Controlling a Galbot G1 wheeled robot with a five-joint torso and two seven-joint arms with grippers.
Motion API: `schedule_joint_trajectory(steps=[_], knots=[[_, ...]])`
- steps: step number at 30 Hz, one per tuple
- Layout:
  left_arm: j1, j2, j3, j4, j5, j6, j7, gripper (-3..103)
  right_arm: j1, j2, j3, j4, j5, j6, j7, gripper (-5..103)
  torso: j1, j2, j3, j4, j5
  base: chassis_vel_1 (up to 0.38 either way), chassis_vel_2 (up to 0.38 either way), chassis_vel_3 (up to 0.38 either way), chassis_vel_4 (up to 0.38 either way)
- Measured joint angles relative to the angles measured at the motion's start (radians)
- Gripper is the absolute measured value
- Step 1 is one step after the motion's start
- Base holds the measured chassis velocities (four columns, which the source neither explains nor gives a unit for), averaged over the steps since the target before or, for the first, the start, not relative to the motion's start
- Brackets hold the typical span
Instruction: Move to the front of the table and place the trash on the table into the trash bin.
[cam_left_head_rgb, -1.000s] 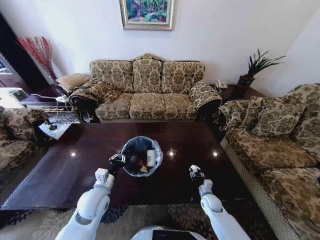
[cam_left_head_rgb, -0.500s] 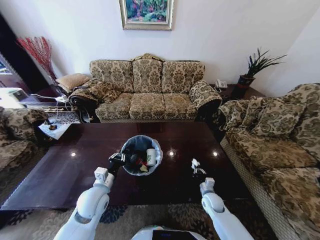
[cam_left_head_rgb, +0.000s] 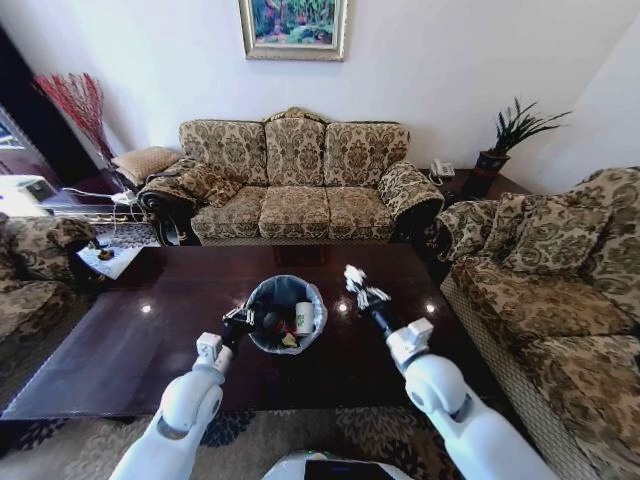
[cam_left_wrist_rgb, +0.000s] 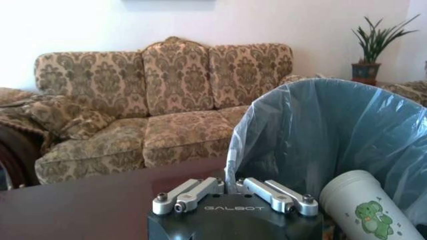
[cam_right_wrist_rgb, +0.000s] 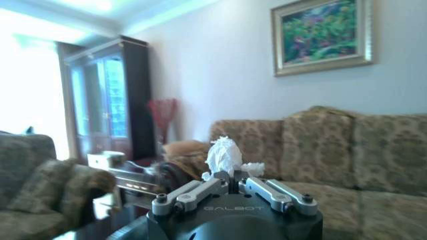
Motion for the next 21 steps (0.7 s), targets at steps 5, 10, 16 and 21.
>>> schedule_joint_trajectory(steps=[5,10,16,21], knots=[[-0.029,0.041,0.021,0.021,-0.027,0.009,0.001,3,0.043,-0.068,-0.033,0.037,0.138,-0.053,-0.057,0,0.0,0.0,0.0,0.0001,0.0001,0.0,0.0,0.0,0.0],[-0.068,0.061,0.046,0.043,-0.044,0.009,0.001,3,0.086,-0.06,-0.108,-0.022,0.168,-0.089,-0.104,0,0.0,0.0,0.0,0.0,0.0001,0.0,0.0,0.0,0.0],[-0.061,0.054,0.048,0.001,-0.044,0.012,0.004,3,0.143,-0.027,-0.189,-0.068,0.168,-0.099,-0.074,0,0.0,0.0,0.0,0.0003,0.0001,0.0,0.0,0.0,0.0],[-0.048,0.052,0.037,-0.016,-0.036,0.011,0.008,3,0.153,-0.028,-0.207,-0.074,0.168,-0.109,-0.055,0,0.0,0.0,0.0,0.0003,0.0001,0.0,0.0,0.0,0.0]])
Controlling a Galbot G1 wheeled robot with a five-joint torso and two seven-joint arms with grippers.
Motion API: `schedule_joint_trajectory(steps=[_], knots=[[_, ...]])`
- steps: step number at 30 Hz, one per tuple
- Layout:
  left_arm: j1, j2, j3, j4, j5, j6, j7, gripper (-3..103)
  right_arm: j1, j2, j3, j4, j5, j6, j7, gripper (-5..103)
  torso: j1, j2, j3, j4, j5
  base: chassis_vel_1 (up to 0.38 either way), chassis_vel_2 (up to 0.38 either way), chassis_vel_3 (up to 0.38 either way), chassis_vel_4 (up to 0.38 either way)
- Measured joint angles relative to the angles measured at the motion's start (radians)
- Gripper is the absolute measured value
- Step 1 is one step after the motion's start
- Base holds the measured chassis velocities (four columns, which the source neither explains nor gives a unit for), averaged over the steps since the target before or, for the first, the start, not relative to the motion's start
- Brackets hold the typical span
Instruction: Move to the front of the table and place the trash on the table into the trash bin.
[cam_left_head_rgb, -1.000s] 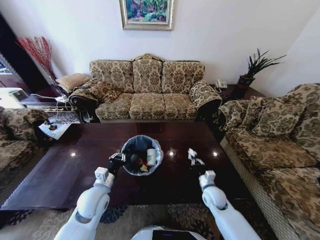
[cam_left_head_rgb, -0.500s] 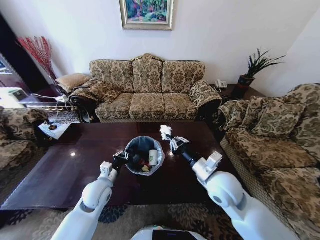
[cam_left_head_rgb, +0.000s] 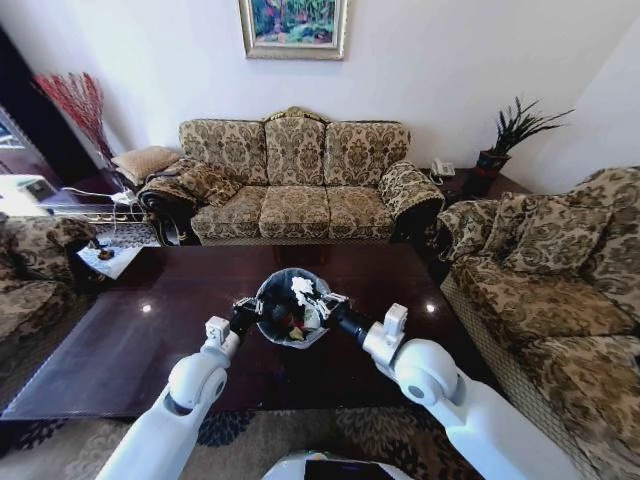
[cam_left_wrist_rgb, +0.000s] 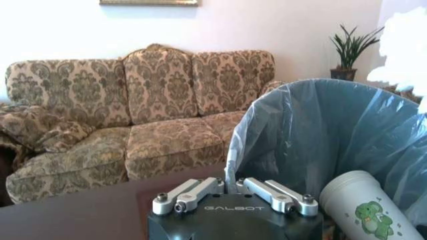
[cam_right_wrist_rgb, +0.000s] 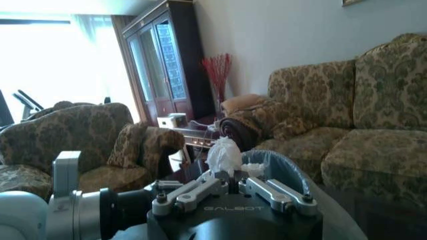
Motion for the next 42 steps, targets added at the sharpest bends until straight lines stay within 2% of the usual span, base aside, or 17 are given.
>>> schedule_joint_trajectory(steps=[6,7,10,13,15,17,18,21,22,25,27,31,32,33,36,39,42], knots=[[0.009,-0.002,-0.003,-0.03,0.013,-0.001,0.007,3,0.01,0.004,-0.018,-0.018,-0.029,0.0,0.025,0,0.0,0.0,0.0,-0.0003,0.0001,0.0,0.0,0.0,0.0],[0.011,-0.002,-0.004,-0.032,0.016,-0.001,0.008,3,0.011,0.005,-0.019,-0.019,-0.037,-0.001,0.028,-3,0.0,0.0,0.0,-0.0002,0.0001,0.0,0.0,0.0,0.0],[0.015,-0.002,-0.005,-0.034,0.02,-0.002,0.01,3,0.012,0.006,-0.019,-0.023,-0.052,0.0,0.03,-1,0.0,0.0,0.0,-0.0002,0.0,0.0,0.0,0.0,0.0],[0.016,-0.002,-0.006,-0.034,0.022,-0.003,0.011,3,0.012,0.009,-0.019,-0.024,-0.058,0.008,0.031,7,0.0,0.0,0.0,-0.0002,0.0,0.0,0.0,0.0,0.0],[0.016,-0.002,-0.005,-0.034,0.022,-0.003,0.011,3,0.012,0.009,-0.019,-0.024,-0.058,0.01,0.032,7,0.0,0.0,0.0,-0.0002,0.0,0.0,0.0,0.0,0.0],[0.016,-0.002,-0.005,-0.034,0.023,-0.004,0.012,3,0.012,0.009,-0.019,-0.024,-0.06,0.013,0.032,14,0.0,0.0,0.0,-0.0002,0.0001,0.0,0.0,0.0,0.0],[0.016,-0.002,-0.005,-0.034,0.023,-0.004,0.012,3,0.012,0.009,-0.019,-0.024,-0.06,0.013,0.032,14,0.0,0.0,0.0,-0.0002,0.0001,0.0,0.0,0.0,0.0],[0.015,-0.004,-0.003,-0.033,0.024,-0.004,0.014,3,0.012,0.007,-0.018,-0.026,-0.061,0.016,0.033,30,0.0,0.0,0.0,-0.0002,0.0001,0.0,0.0,0.0,0.0],[0.015,-0.004,-0.003,-0.033,0.024,-0.004,0.014,3,0.012,0.007,-0.018,-0.026,-0.061,0.016,0.033,30,0.0,0.0,0.0,-0.0002,0.0001,0.0,0.0,0.0,0.0],[0.015,-0.005,-0.002,-0.033,0.024,-0.004,0.015,3,0.016,0.006,-0.018,-0.027,-0.061,0.017,0.033,46,0.0,0.0,0.0,-0.0002,0.0001,0.0,0.0,0.0,0.0],[0.015,-0.005,-0.002,-0.033,0.024,-0.004,0.015,3,0.017,0.006,-0.018,-0.027,-0.061,0.018,0.033,46,0.0,0.0,0.0,-0.0002,0.0001,0.0,0.0,0.0,0.0],[0.015,-0.004,-0.004,-0.034,0.024,-0.005,0.016,3,0.022,0.006,-0.019,-0.032,-0.061,0.024,0.032,68,0.0,0.0,0.0,-0.0001,0.0001,0.0,0.0,0.0,0.0],[0.015,-0.004,-0.004,-0.034,0.024,-0.005,0.016,3,0.022,0.006,-0.019,-0.032,-0.061,0.024,0.032,68,0.0,0.0,0.0,-0.0001,0.0001,0.0,0.0,0.0,0.0],[0.015,-0.004,-0.004,-0.035,0.024,-0.005,0.016,3,0.022,0.008,-0.019,-0.032,-0.061,0.026,0.032,74,0.0,0.0,0.0,-0.0002,0.0001,0.0,0.0,0.0,0.0],[0.016,-0.005,-0.004,-0.036,0.024,-0.005,0.016,3,0.022,0.009,-0.019,-0.026,-0.061,0.035,0.029,79,0.0,0.0,0.0,-0.0001,0.0001,0.0,0.0,0.0,0.0],[0.018,-0.011,-0.006,-0.031,0.025,-0.005,0.016,3,0.007,0.005,-0.004,-0.01,-0.057,0.105,-0.007,95,0.0,0.0,0.0,-0.0001,0.0002,0.0,0.0,0.0,0.0],[0.02,-0.016,-0.009,-0.021,0.025,-0.005,0.016,3,-0.007,0.0,0.022,0.011,-0.053,0.131,-0.019,100,0.0,0.0,0.0,-0.0002,0.0001,0.0,0.0,0.0,0.0]])
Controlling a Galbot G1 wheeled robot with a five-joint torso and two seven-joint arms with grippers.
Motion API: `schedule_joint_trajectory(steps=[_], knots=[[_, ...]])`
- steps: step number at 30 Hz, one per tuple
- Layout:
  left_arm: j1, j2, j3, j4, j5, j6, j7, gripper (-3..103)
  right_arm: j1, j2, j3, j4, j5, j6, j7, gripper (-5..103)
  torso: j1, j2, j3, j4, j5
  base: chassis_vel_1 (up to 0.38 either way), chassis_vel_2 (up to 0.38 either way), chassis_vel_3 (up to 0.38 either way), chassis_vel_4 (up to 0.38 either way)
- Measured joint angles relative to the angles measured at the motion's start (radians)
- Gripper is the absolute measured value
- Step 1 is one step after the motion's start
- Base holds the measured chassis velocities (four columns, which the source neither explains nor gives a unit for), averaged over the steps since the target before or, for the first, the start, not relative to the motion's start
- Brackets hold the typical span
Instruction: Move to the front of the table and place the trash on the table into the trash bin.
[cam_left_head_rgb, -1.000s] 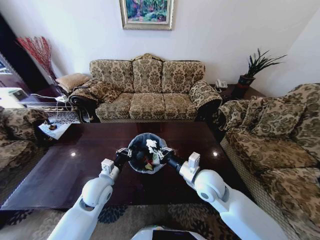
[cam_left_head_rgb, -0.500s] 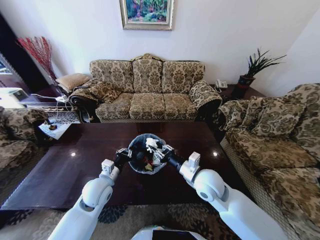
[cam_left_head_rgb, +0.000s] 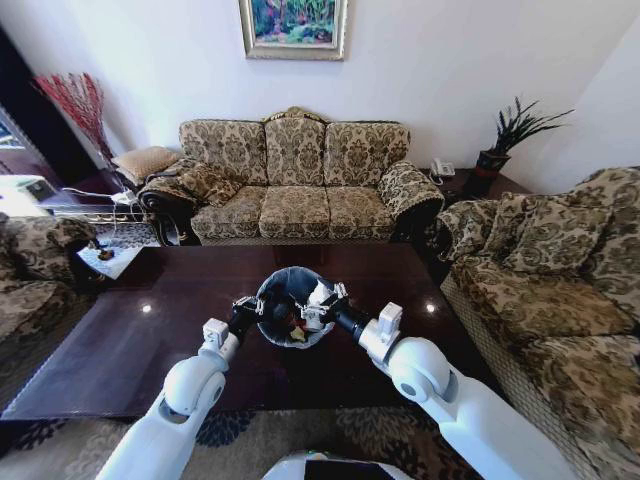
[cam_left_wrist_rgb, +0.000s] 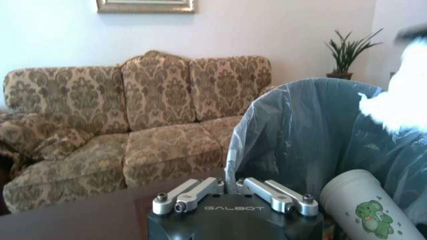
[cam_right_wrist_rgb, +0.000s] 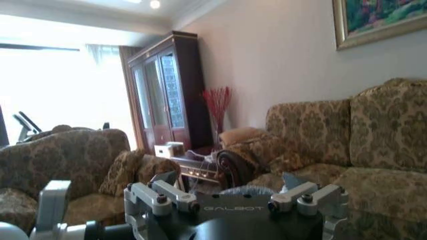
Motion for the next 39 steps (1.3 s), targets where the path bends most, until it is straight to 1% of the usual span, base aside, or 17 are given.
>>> schedule_joint_trajectory(steps=[3,6,7,10,11,14,15,16,18,19,21,22,23,27,28,30,39], knots=[[0.005,-0.01,-0.011,0.009,0.001,0.0,-0.001,3,-0.015,-0.009,0.038,0.024,-0.001,0.014,0.011,100,0.0,0.0,0.0,0.0001,0.0,0.0,0.0,0.0,0.0],[0.022,-0.03,-0.032,0.014,0.003,-0.008,-0.007,3,-0.045,-0.035,0.092,0.033,-0.043,0.039,0.056,100,0.0,0.0,0.0,0.0003,0.0001,0.0,0.0,0.0,0.0],[0.022,-0.03,-0.032,0.014,0.003,-0.008,-0.007,3,-0.045,-0.035,0.092,0.033,-0.043,0.039,0.056,100,0.0,0.0,0.0,0.0003,0.0001,0.0,0.0,0.0,0.0],[0.031,-0.052,-0.052,0.008,0.004,-0.018,-0.018,3,-0.099,-0.053,0.174,0.033,-0.087,0.047,0.106,100,0.0,0.0,0.0,0.0001,0.0001,0.0,0.0,0.0,0.0],[0.031,-0.052,-0.052,0.008,0.004,-0.018,-0.018,3,-0.099,-0.053,0.174,0.033,-0.087,0.047,0.106,100,0.0,0.0,0.0,0.0001,0.0001,0.0,0.0,0.0,0.0],[0.033,-0.06,-0.069,-0.004,-0.002,-0.031,-0.018,3,-0.175,-0.048,0.302,-0.005,-0.132,0.049,0.122,100,0.0,0.0,0.0,0.0001,0.0003,0.0,0.0,0.0,0.0],[0.033,-0.06,-0.069,-0.004,-0.002,-0.031,-0.018,3,-0.175,-0.048,0.302,-0.005,-0.132,0.049,0.122,100,0.0,0.0,0.0,0.0001,0.0003,0.0,0.0,0.0,0.0],[0.035,-0.059,-0.073,-0.009,-0.004,-0.036,-0.016,3,-0.201,-0.042,0.347,-0.017,-0.141,0.049,0.122,100,0.0,0.0,0.0,0.0001,0.0002,0.0,0.0,0.0,0.0],[0.04,-0.053,-0.085,-0.025,-0.013,-0.039,-0.015,3,-0.277,-0.013,0.465,-0.045,-0.163,0.049,0.111,100,0.0,0.0,0.0,0.0001,0.0003,0.0,0.0,0.0,0.0],[0.04,-0.053,-0.085,-0.025,-0.013,-0.039,-0.015,3,-0.277,-0.013,0.465,-0.045,-0.163,0.049,0.111,100,0.0,0.0,0.0,0.0001,0.0003,0.0,0.0,0.0,0.0],[0.042,-0.05,-0.093,-0.033,-0.015,-0.039,-0.016,3,-0.351,0.029,0.555,-0.066,-0.211,0.061,0.086,100,0.0,0.0,0.0,0.0,0.0002,0.0,0.0,0.0,0.0],[0.042,-0.05,-0.094,-0.034,-0.014,-0.039,-0.016,3,-0.408,0.066,0.598,-0.073,-0.255,0.075,0.074,100,0.0,0.0,0.0,0.0,0.0001,0.0,0.0,0.0,0.0],[0.042,-0.05,-0.094,-0.034,-0.014,-0.039,-0.016,3,-0.408,0.066,0.598,-0.073,-0.255,0.075,0.074,100,0.0,0.0,0.0,0.0,0.0001,0.0,0.0,0.0,0.0],[0.048,-0.059,-0.089,-0.041,-0.005,-0.039,-0.018,3,-0.537,0.193,0.654,-0.072,-0.334,0.096,0.057,100,0.0,0.0,0.0,0.0,0.0001,0.0,0.0,0.0,0.0],[0.048,-0.059,-0.089,-0.041,-0.005,-0.039,-0.018,3,-0.537,0.193,0.654,-0.072,-0.334,0.096,0.057,100,0.0,0.0,0.0,0.0,0.0001,0.0,0.0,0.0,0.0],[0.053,-0.061,-0.086,-0.046,-0.002,-0.039,-0.018,3,-0.586,0.236,0.675,-0.084,-0.376,0.125,0.04,100,0.0,0.0,0.0,0.0,0.0001,0.0,0.0,0.0,0.0],[0.052,-0.069,-0.087,-0.045,0.0,-0.041,-0.018,3,-0.615,0.273,0.683,-0.077,-0.392,0.132,0.035,100,0.0,0.0,0.0,0.0003,0.0,0.008,-0.005,-0.012,0.005]])
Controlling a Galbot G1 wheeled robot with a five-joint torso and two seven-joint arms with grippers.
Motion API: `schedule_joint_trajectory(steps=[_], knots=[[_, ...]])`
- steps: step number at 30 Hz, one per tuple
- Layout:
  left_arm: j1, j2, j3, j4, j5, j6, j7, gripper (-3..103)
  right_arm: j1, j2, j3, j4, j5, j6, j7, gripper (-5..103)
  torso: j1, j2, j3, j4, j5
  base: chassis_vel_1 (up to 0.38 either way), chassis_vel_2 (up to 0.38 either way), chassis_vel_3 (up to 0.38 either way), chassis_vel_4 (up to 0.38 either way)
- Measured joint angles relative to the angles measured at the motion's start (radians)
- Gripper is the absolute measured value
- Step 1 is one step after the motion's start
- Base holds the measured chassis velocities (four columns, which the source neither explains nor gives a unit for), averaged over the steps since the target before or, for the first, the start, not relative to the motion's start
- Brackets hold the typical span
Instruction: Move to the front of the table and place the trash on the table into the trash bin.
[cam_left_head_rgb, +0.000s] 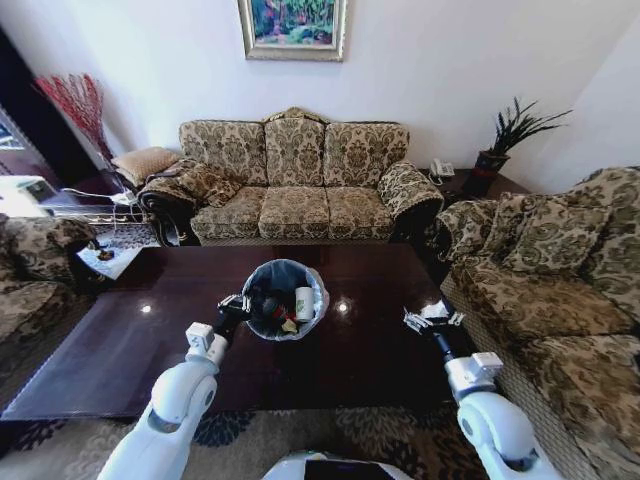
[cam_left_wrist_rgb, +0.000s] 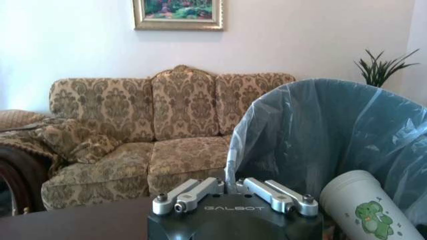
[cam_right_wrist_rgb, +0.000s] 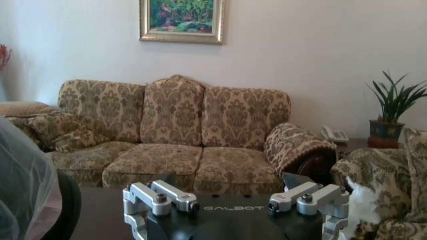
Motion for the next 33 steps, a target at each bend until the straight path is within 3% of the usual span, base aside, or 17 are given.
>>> schedule_joint_trajectory(steps=[33], knots=[[0.006,-0.016,0.014,-0.003,0.018,-0.012,0.003,3,0.06,-0.026,-0.072,0.013,-0.018,0.012,0.014,100,0.0,0.0,0.0,-0.0003,0.0,0.126,-0.126,-0.125,0.129]])
